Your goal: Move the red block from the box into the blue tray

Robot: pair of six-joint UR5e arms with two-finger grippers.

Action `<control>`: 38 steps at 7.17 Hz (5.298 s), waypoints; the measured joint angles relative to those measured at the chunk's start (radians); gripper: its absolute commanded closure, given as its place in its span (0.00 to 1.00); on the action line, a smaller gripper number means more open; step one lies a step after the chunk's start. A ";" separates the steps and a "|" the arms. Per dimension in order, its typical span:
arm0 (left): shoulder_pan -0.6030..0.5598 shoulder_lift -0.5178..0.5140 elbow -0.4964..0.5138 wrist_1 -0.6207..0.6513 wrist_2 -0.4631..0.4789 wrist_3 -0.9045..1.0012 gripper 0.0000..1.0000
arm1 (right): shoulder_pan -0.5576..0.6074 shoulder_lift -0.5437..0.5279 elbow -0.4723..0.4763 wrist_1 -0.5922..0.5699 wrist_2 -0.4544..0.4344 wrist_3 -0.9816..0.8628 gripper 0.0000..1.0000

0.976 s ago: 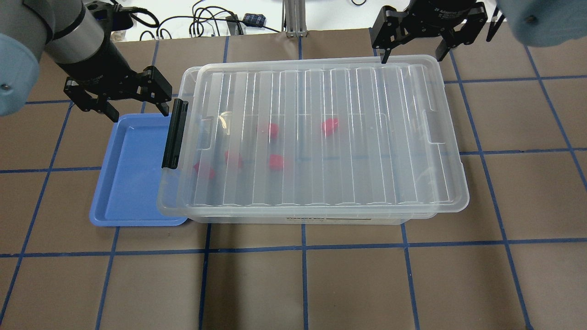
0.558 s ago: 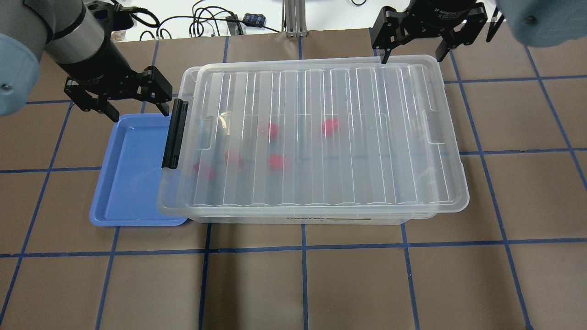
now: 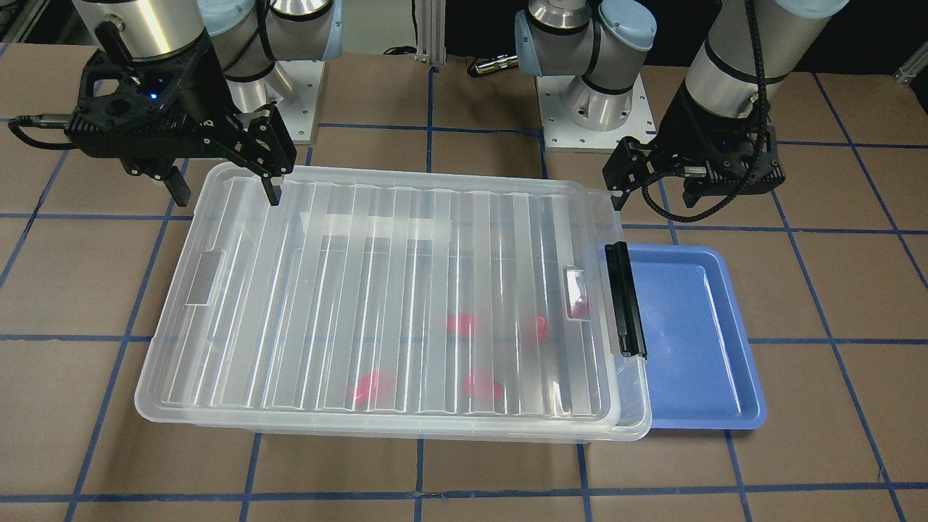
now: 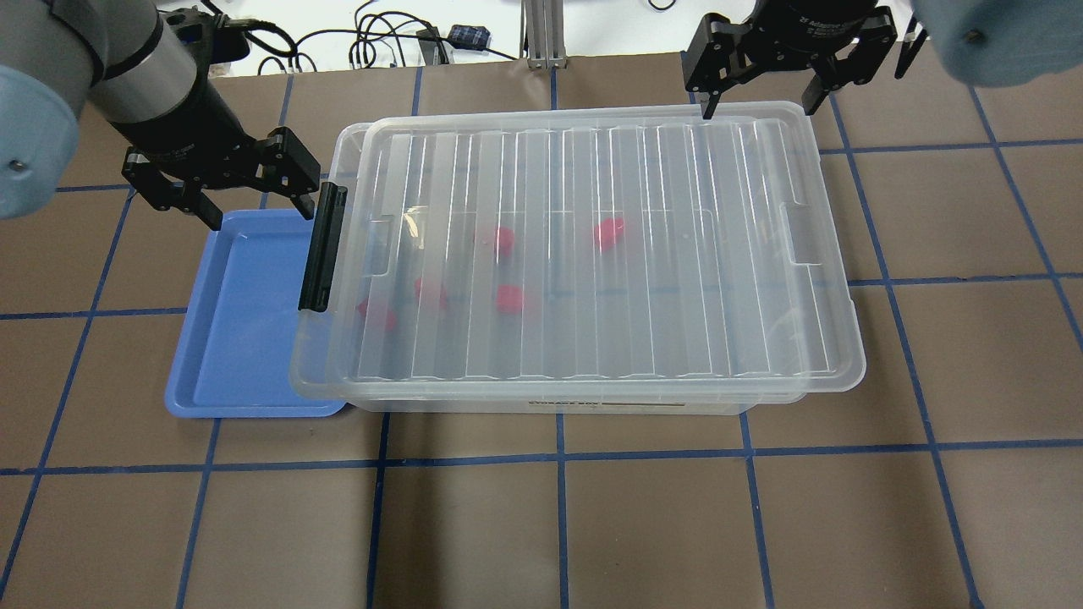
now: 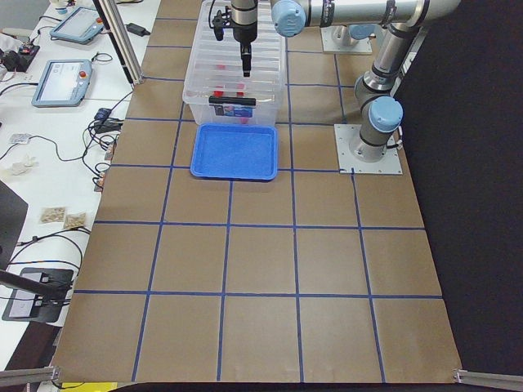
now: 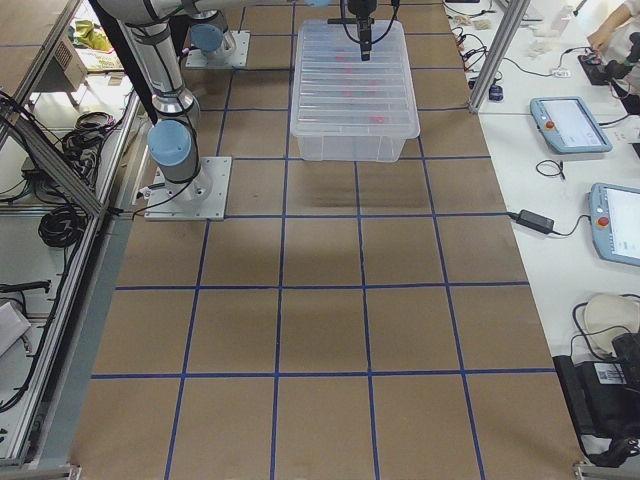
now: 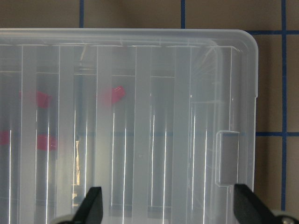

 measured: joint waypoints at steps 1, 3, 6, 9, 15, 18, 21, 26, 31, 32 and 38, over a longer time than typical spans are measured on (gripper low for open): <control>0.000 0.001 -0.002 0.002 0.000 0.000 0.00 | 0.000 0.001 0.000 0.000 -0.001 -0.001 0.00; 0.000 0.002 -0.004 0.001 0.002 0.000 0.00 | -0.006 0.006 -0.004 0.002 0.000 -0.011 0.00; 0.000 0.003 -0.004 0.003 0.006 -0.001 0.00 | -0.025 0.036 -0.004 0.006 -0.003 -0.043 0.00; 0.000 0.001 -0.005 0.003 0.006 0.000 0.00 | -0.104 0.126 0.012 0.002 -0.017 -0.144 0.04; 0.000 -0.002 -0.005 0.003 0.008 0.000 0.00 | -0.248 0.093 0.295 -0.205 -0.069 -0.286 0.00; 0.000 -0.003 -0.007 0.002 0.008 0.000 0.00 | -0.280 0.090 0.320 -0.223 -0.066 -0.325 0.00; 0.000 0.000 -0.013 0.004 0.007 -0.001 0.00 | -0.303 0.090 0.325 -0.225 -0.063 -0.354 0.00; 0.000 0.000 -0.016 0.005 0.005 0.000 0.00 | -0.349 0.091 0.324 -0.251 -0.067 -0.428 0.00; 0.000 -0.002 -0.016 0.008 0.005 0.002 0.00 | -0.407 0.091 0.324 -0.254 -0.069 -0.483 0.00; 0.000 -0.005 -0.016 0.008 0.005 0.002 0.00 | -0.412 0.091 0.323 -0.256 -0.073 -0.496 0.00; 0.003 -0.020 -0.015 0.009 0.006 -0.011 0.00 | -0.487 0.091 0.324 -0.254 -0.081 -0.574 0.00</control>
